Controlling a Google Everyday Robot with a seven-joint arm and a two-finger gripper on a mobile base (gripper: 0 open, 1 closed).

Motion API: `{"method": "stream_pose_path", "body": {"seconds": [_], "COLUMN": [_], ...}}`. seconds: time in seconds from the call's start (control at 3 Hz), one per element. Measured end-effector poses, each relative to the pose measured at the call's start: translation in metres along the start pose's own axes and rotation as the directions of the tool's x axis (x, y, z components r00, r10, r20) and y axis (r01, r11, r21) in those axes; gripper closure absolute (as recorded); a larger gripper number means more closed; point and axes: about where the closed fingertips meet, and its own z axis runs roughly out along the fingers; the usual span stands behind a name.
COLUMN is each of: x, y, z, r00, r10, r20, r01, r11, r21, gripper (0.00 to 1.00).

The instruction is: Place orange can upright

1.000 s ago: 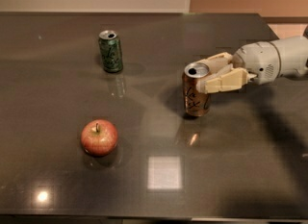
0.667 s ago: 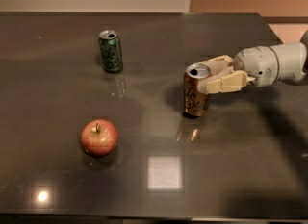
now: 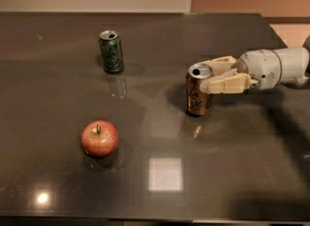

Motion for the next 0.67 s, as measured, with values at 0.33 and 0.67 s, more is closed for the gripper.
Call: {"method": "stream_pose_path", "body": {"seconds": [0.33, 0.67], "x": [-0.0009, -0.0009], "y": [-0.0011, -0.0011], "z": [0.0022, 0.0023], "r00": [1.0, 1.0], "r10": [-0.001, -0.001], "r20": [0.0, 0.0], "r01": [0.001, 0.001], "r11": [1.0, 1.0], "r21": [0.0, 0.0], "gripper": [0.0, 0.0]}}
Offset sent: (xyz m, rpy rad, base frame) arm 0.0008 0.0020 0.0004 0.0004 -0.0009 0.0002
